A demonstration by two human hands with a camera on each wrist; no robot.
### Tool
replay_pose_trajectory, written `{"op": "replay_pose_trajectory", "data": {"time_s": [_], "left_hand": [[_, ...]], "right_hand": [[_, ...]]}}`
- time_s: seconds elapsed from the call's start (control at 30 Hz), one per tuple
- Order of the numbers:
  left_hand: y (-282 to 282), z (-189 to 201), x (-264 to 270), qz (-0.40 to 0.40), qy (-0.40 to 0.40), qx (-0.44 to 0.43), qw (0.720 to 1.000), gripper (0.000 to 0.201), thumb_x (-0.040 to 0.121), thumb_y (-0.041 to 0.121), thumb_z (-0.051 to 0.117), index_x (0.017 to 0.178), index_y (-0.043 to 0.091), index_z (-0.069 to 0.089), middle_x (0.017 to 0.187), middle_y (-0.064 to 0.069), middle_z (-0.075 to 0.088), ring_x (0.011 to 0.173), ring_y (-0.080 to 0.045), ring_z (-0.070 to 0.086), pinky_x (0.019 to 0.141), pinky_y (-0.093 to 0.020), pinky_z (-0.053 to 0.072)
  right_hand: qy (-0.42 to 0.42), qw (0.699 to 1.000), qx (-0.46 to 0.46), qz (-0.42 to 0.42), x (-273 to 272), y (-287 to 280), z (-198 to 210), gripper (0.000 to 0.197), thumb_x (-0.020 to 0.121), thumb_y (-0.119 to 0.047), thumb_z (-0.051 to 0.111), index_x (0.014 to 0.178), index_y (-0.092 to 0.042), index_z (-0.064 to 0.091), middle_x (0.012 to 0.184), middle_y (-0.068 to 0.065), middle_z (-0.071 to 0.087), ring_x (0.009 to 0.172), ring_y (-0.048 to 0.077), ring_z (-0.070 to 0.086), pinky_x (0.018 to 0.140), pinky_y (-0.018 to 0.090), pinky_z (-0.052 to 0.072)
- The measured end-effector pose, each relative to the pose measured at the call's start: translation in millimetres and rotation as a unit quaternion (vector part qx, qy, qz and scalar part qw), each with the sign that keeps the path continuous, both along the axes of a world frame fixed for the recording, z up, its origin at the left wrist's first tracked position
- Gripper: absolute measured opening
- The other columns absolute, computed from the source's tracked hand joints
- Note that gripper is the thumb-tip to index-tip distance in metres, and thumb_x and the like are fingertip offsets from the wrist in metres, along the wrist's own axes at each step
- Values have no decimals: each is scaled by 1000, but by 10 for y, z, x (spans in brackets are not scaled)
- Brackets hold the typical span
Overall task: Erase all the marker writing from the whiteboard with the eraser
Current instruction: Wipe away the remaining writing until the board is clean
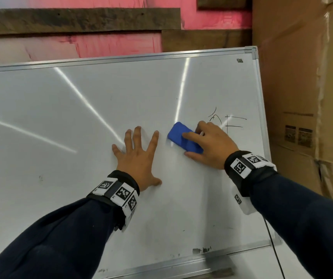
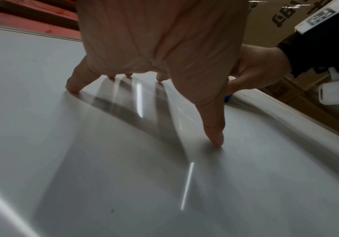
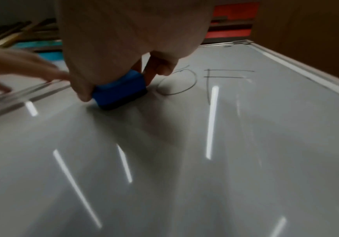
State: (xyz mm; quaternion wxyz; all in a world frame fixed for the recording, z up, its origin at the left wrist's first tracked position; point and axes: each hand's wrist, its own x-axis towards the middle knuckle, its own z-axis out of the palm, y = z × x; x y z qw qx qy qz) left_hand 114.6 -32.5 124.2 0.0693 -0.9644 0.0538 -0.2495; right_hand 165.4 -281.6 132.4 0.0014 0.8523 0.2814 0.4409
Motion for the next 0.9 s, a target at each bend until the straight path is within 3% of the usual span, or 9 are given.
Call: {"op": "replay_pose_trajectory", "data": {"time_s": [0.13,0.2,0.3,0.37,0.4,0.47,0.57,0.8,0.9], "left_hand": [[-68,-44,5,4,2,3,1000,141,58,71,76,148,38,-28,156,-14,-27,145,-43,-21,108,-75,12],[-82,-50,12,9,2,1,1000,142,57,71,77,148,38,-27,156,-15,-27,145,-43,-21,108,-75,13],[-122,-35,24,17,6,-1,1000,143,57,68,79,148,37,-27,155,-15,-27,144,-44,-20,108,-74,14],[-149,-28,25,17,6,1,1000,144,57,66,81,148,37,-27,154,-15,-27,144,-44,-19,108,-74,15],[-157,-29,24,14,6,3,1000,144,57,65,81,148,37,-27,154,-15,-26,145,-43,-18,108,-74,15],[-164,-37,27,9,6,6,1000,143,58,64,81,147,38,-27,154,-14,-27,145,-43,-18,108,-74,15],[-150,-47,17,6,4,9,1000,142,59,64,81,147,38,-27,155,-14,-26,145,-43,-18,108,-74,16],[-185,-29,14,8,14,17,1000,142,60,60,81,147,38,-29,154,-13,-29,144,-44,-21,108,-74,14],[-185,-34,22,7,16,16,1000,142,60,59,81,147,39,-28,154,-13,-29,144,-44,-22,108,-74,14]], "right_hand": [[11,960,270,-78,33,-178,138,51,86,-56,63,127,-29,48,98,3,42,81,25,49,72,35,48],[5,965,246,-95,12,-141,100,48,87,-55,61,123,-26,47,96,4,41,80,24,47,71,35,48],[5,997,67,-24,-43,-20,-67,48,86,-55,60,120,-23,53,95,5,43,78,25,44,69,37,47],[7,999,-32,-11,-29,-27,-91,49,85,-56,59,122,-24,55,98,6,46,77,26,46,69,39,48],[0,1000,-20,-14,-5,-55,-55,49,85,-56,60,123,-25,55,97,6,46,76,26,46,70,40,48],[-2,991,126,-35,17,-141,48,50,84,-55,63,124,-27,53,96,6,46,75,27,49,70,39,49],[26,949,303,-84,36,-224,143,49,86,-56,62,124,-29,45,99,4,43,82,25,51,73,37,51],[19,989,143,-36,26,-168,109,50,84,-56,64,124,-27,51,97,1,41,82,23,46,73,37,49],[-2,978,200,-59,66,-199,198,50,85,-55,63,124,-27,49,98,4,44,81,25,49,74,40,50]]}}
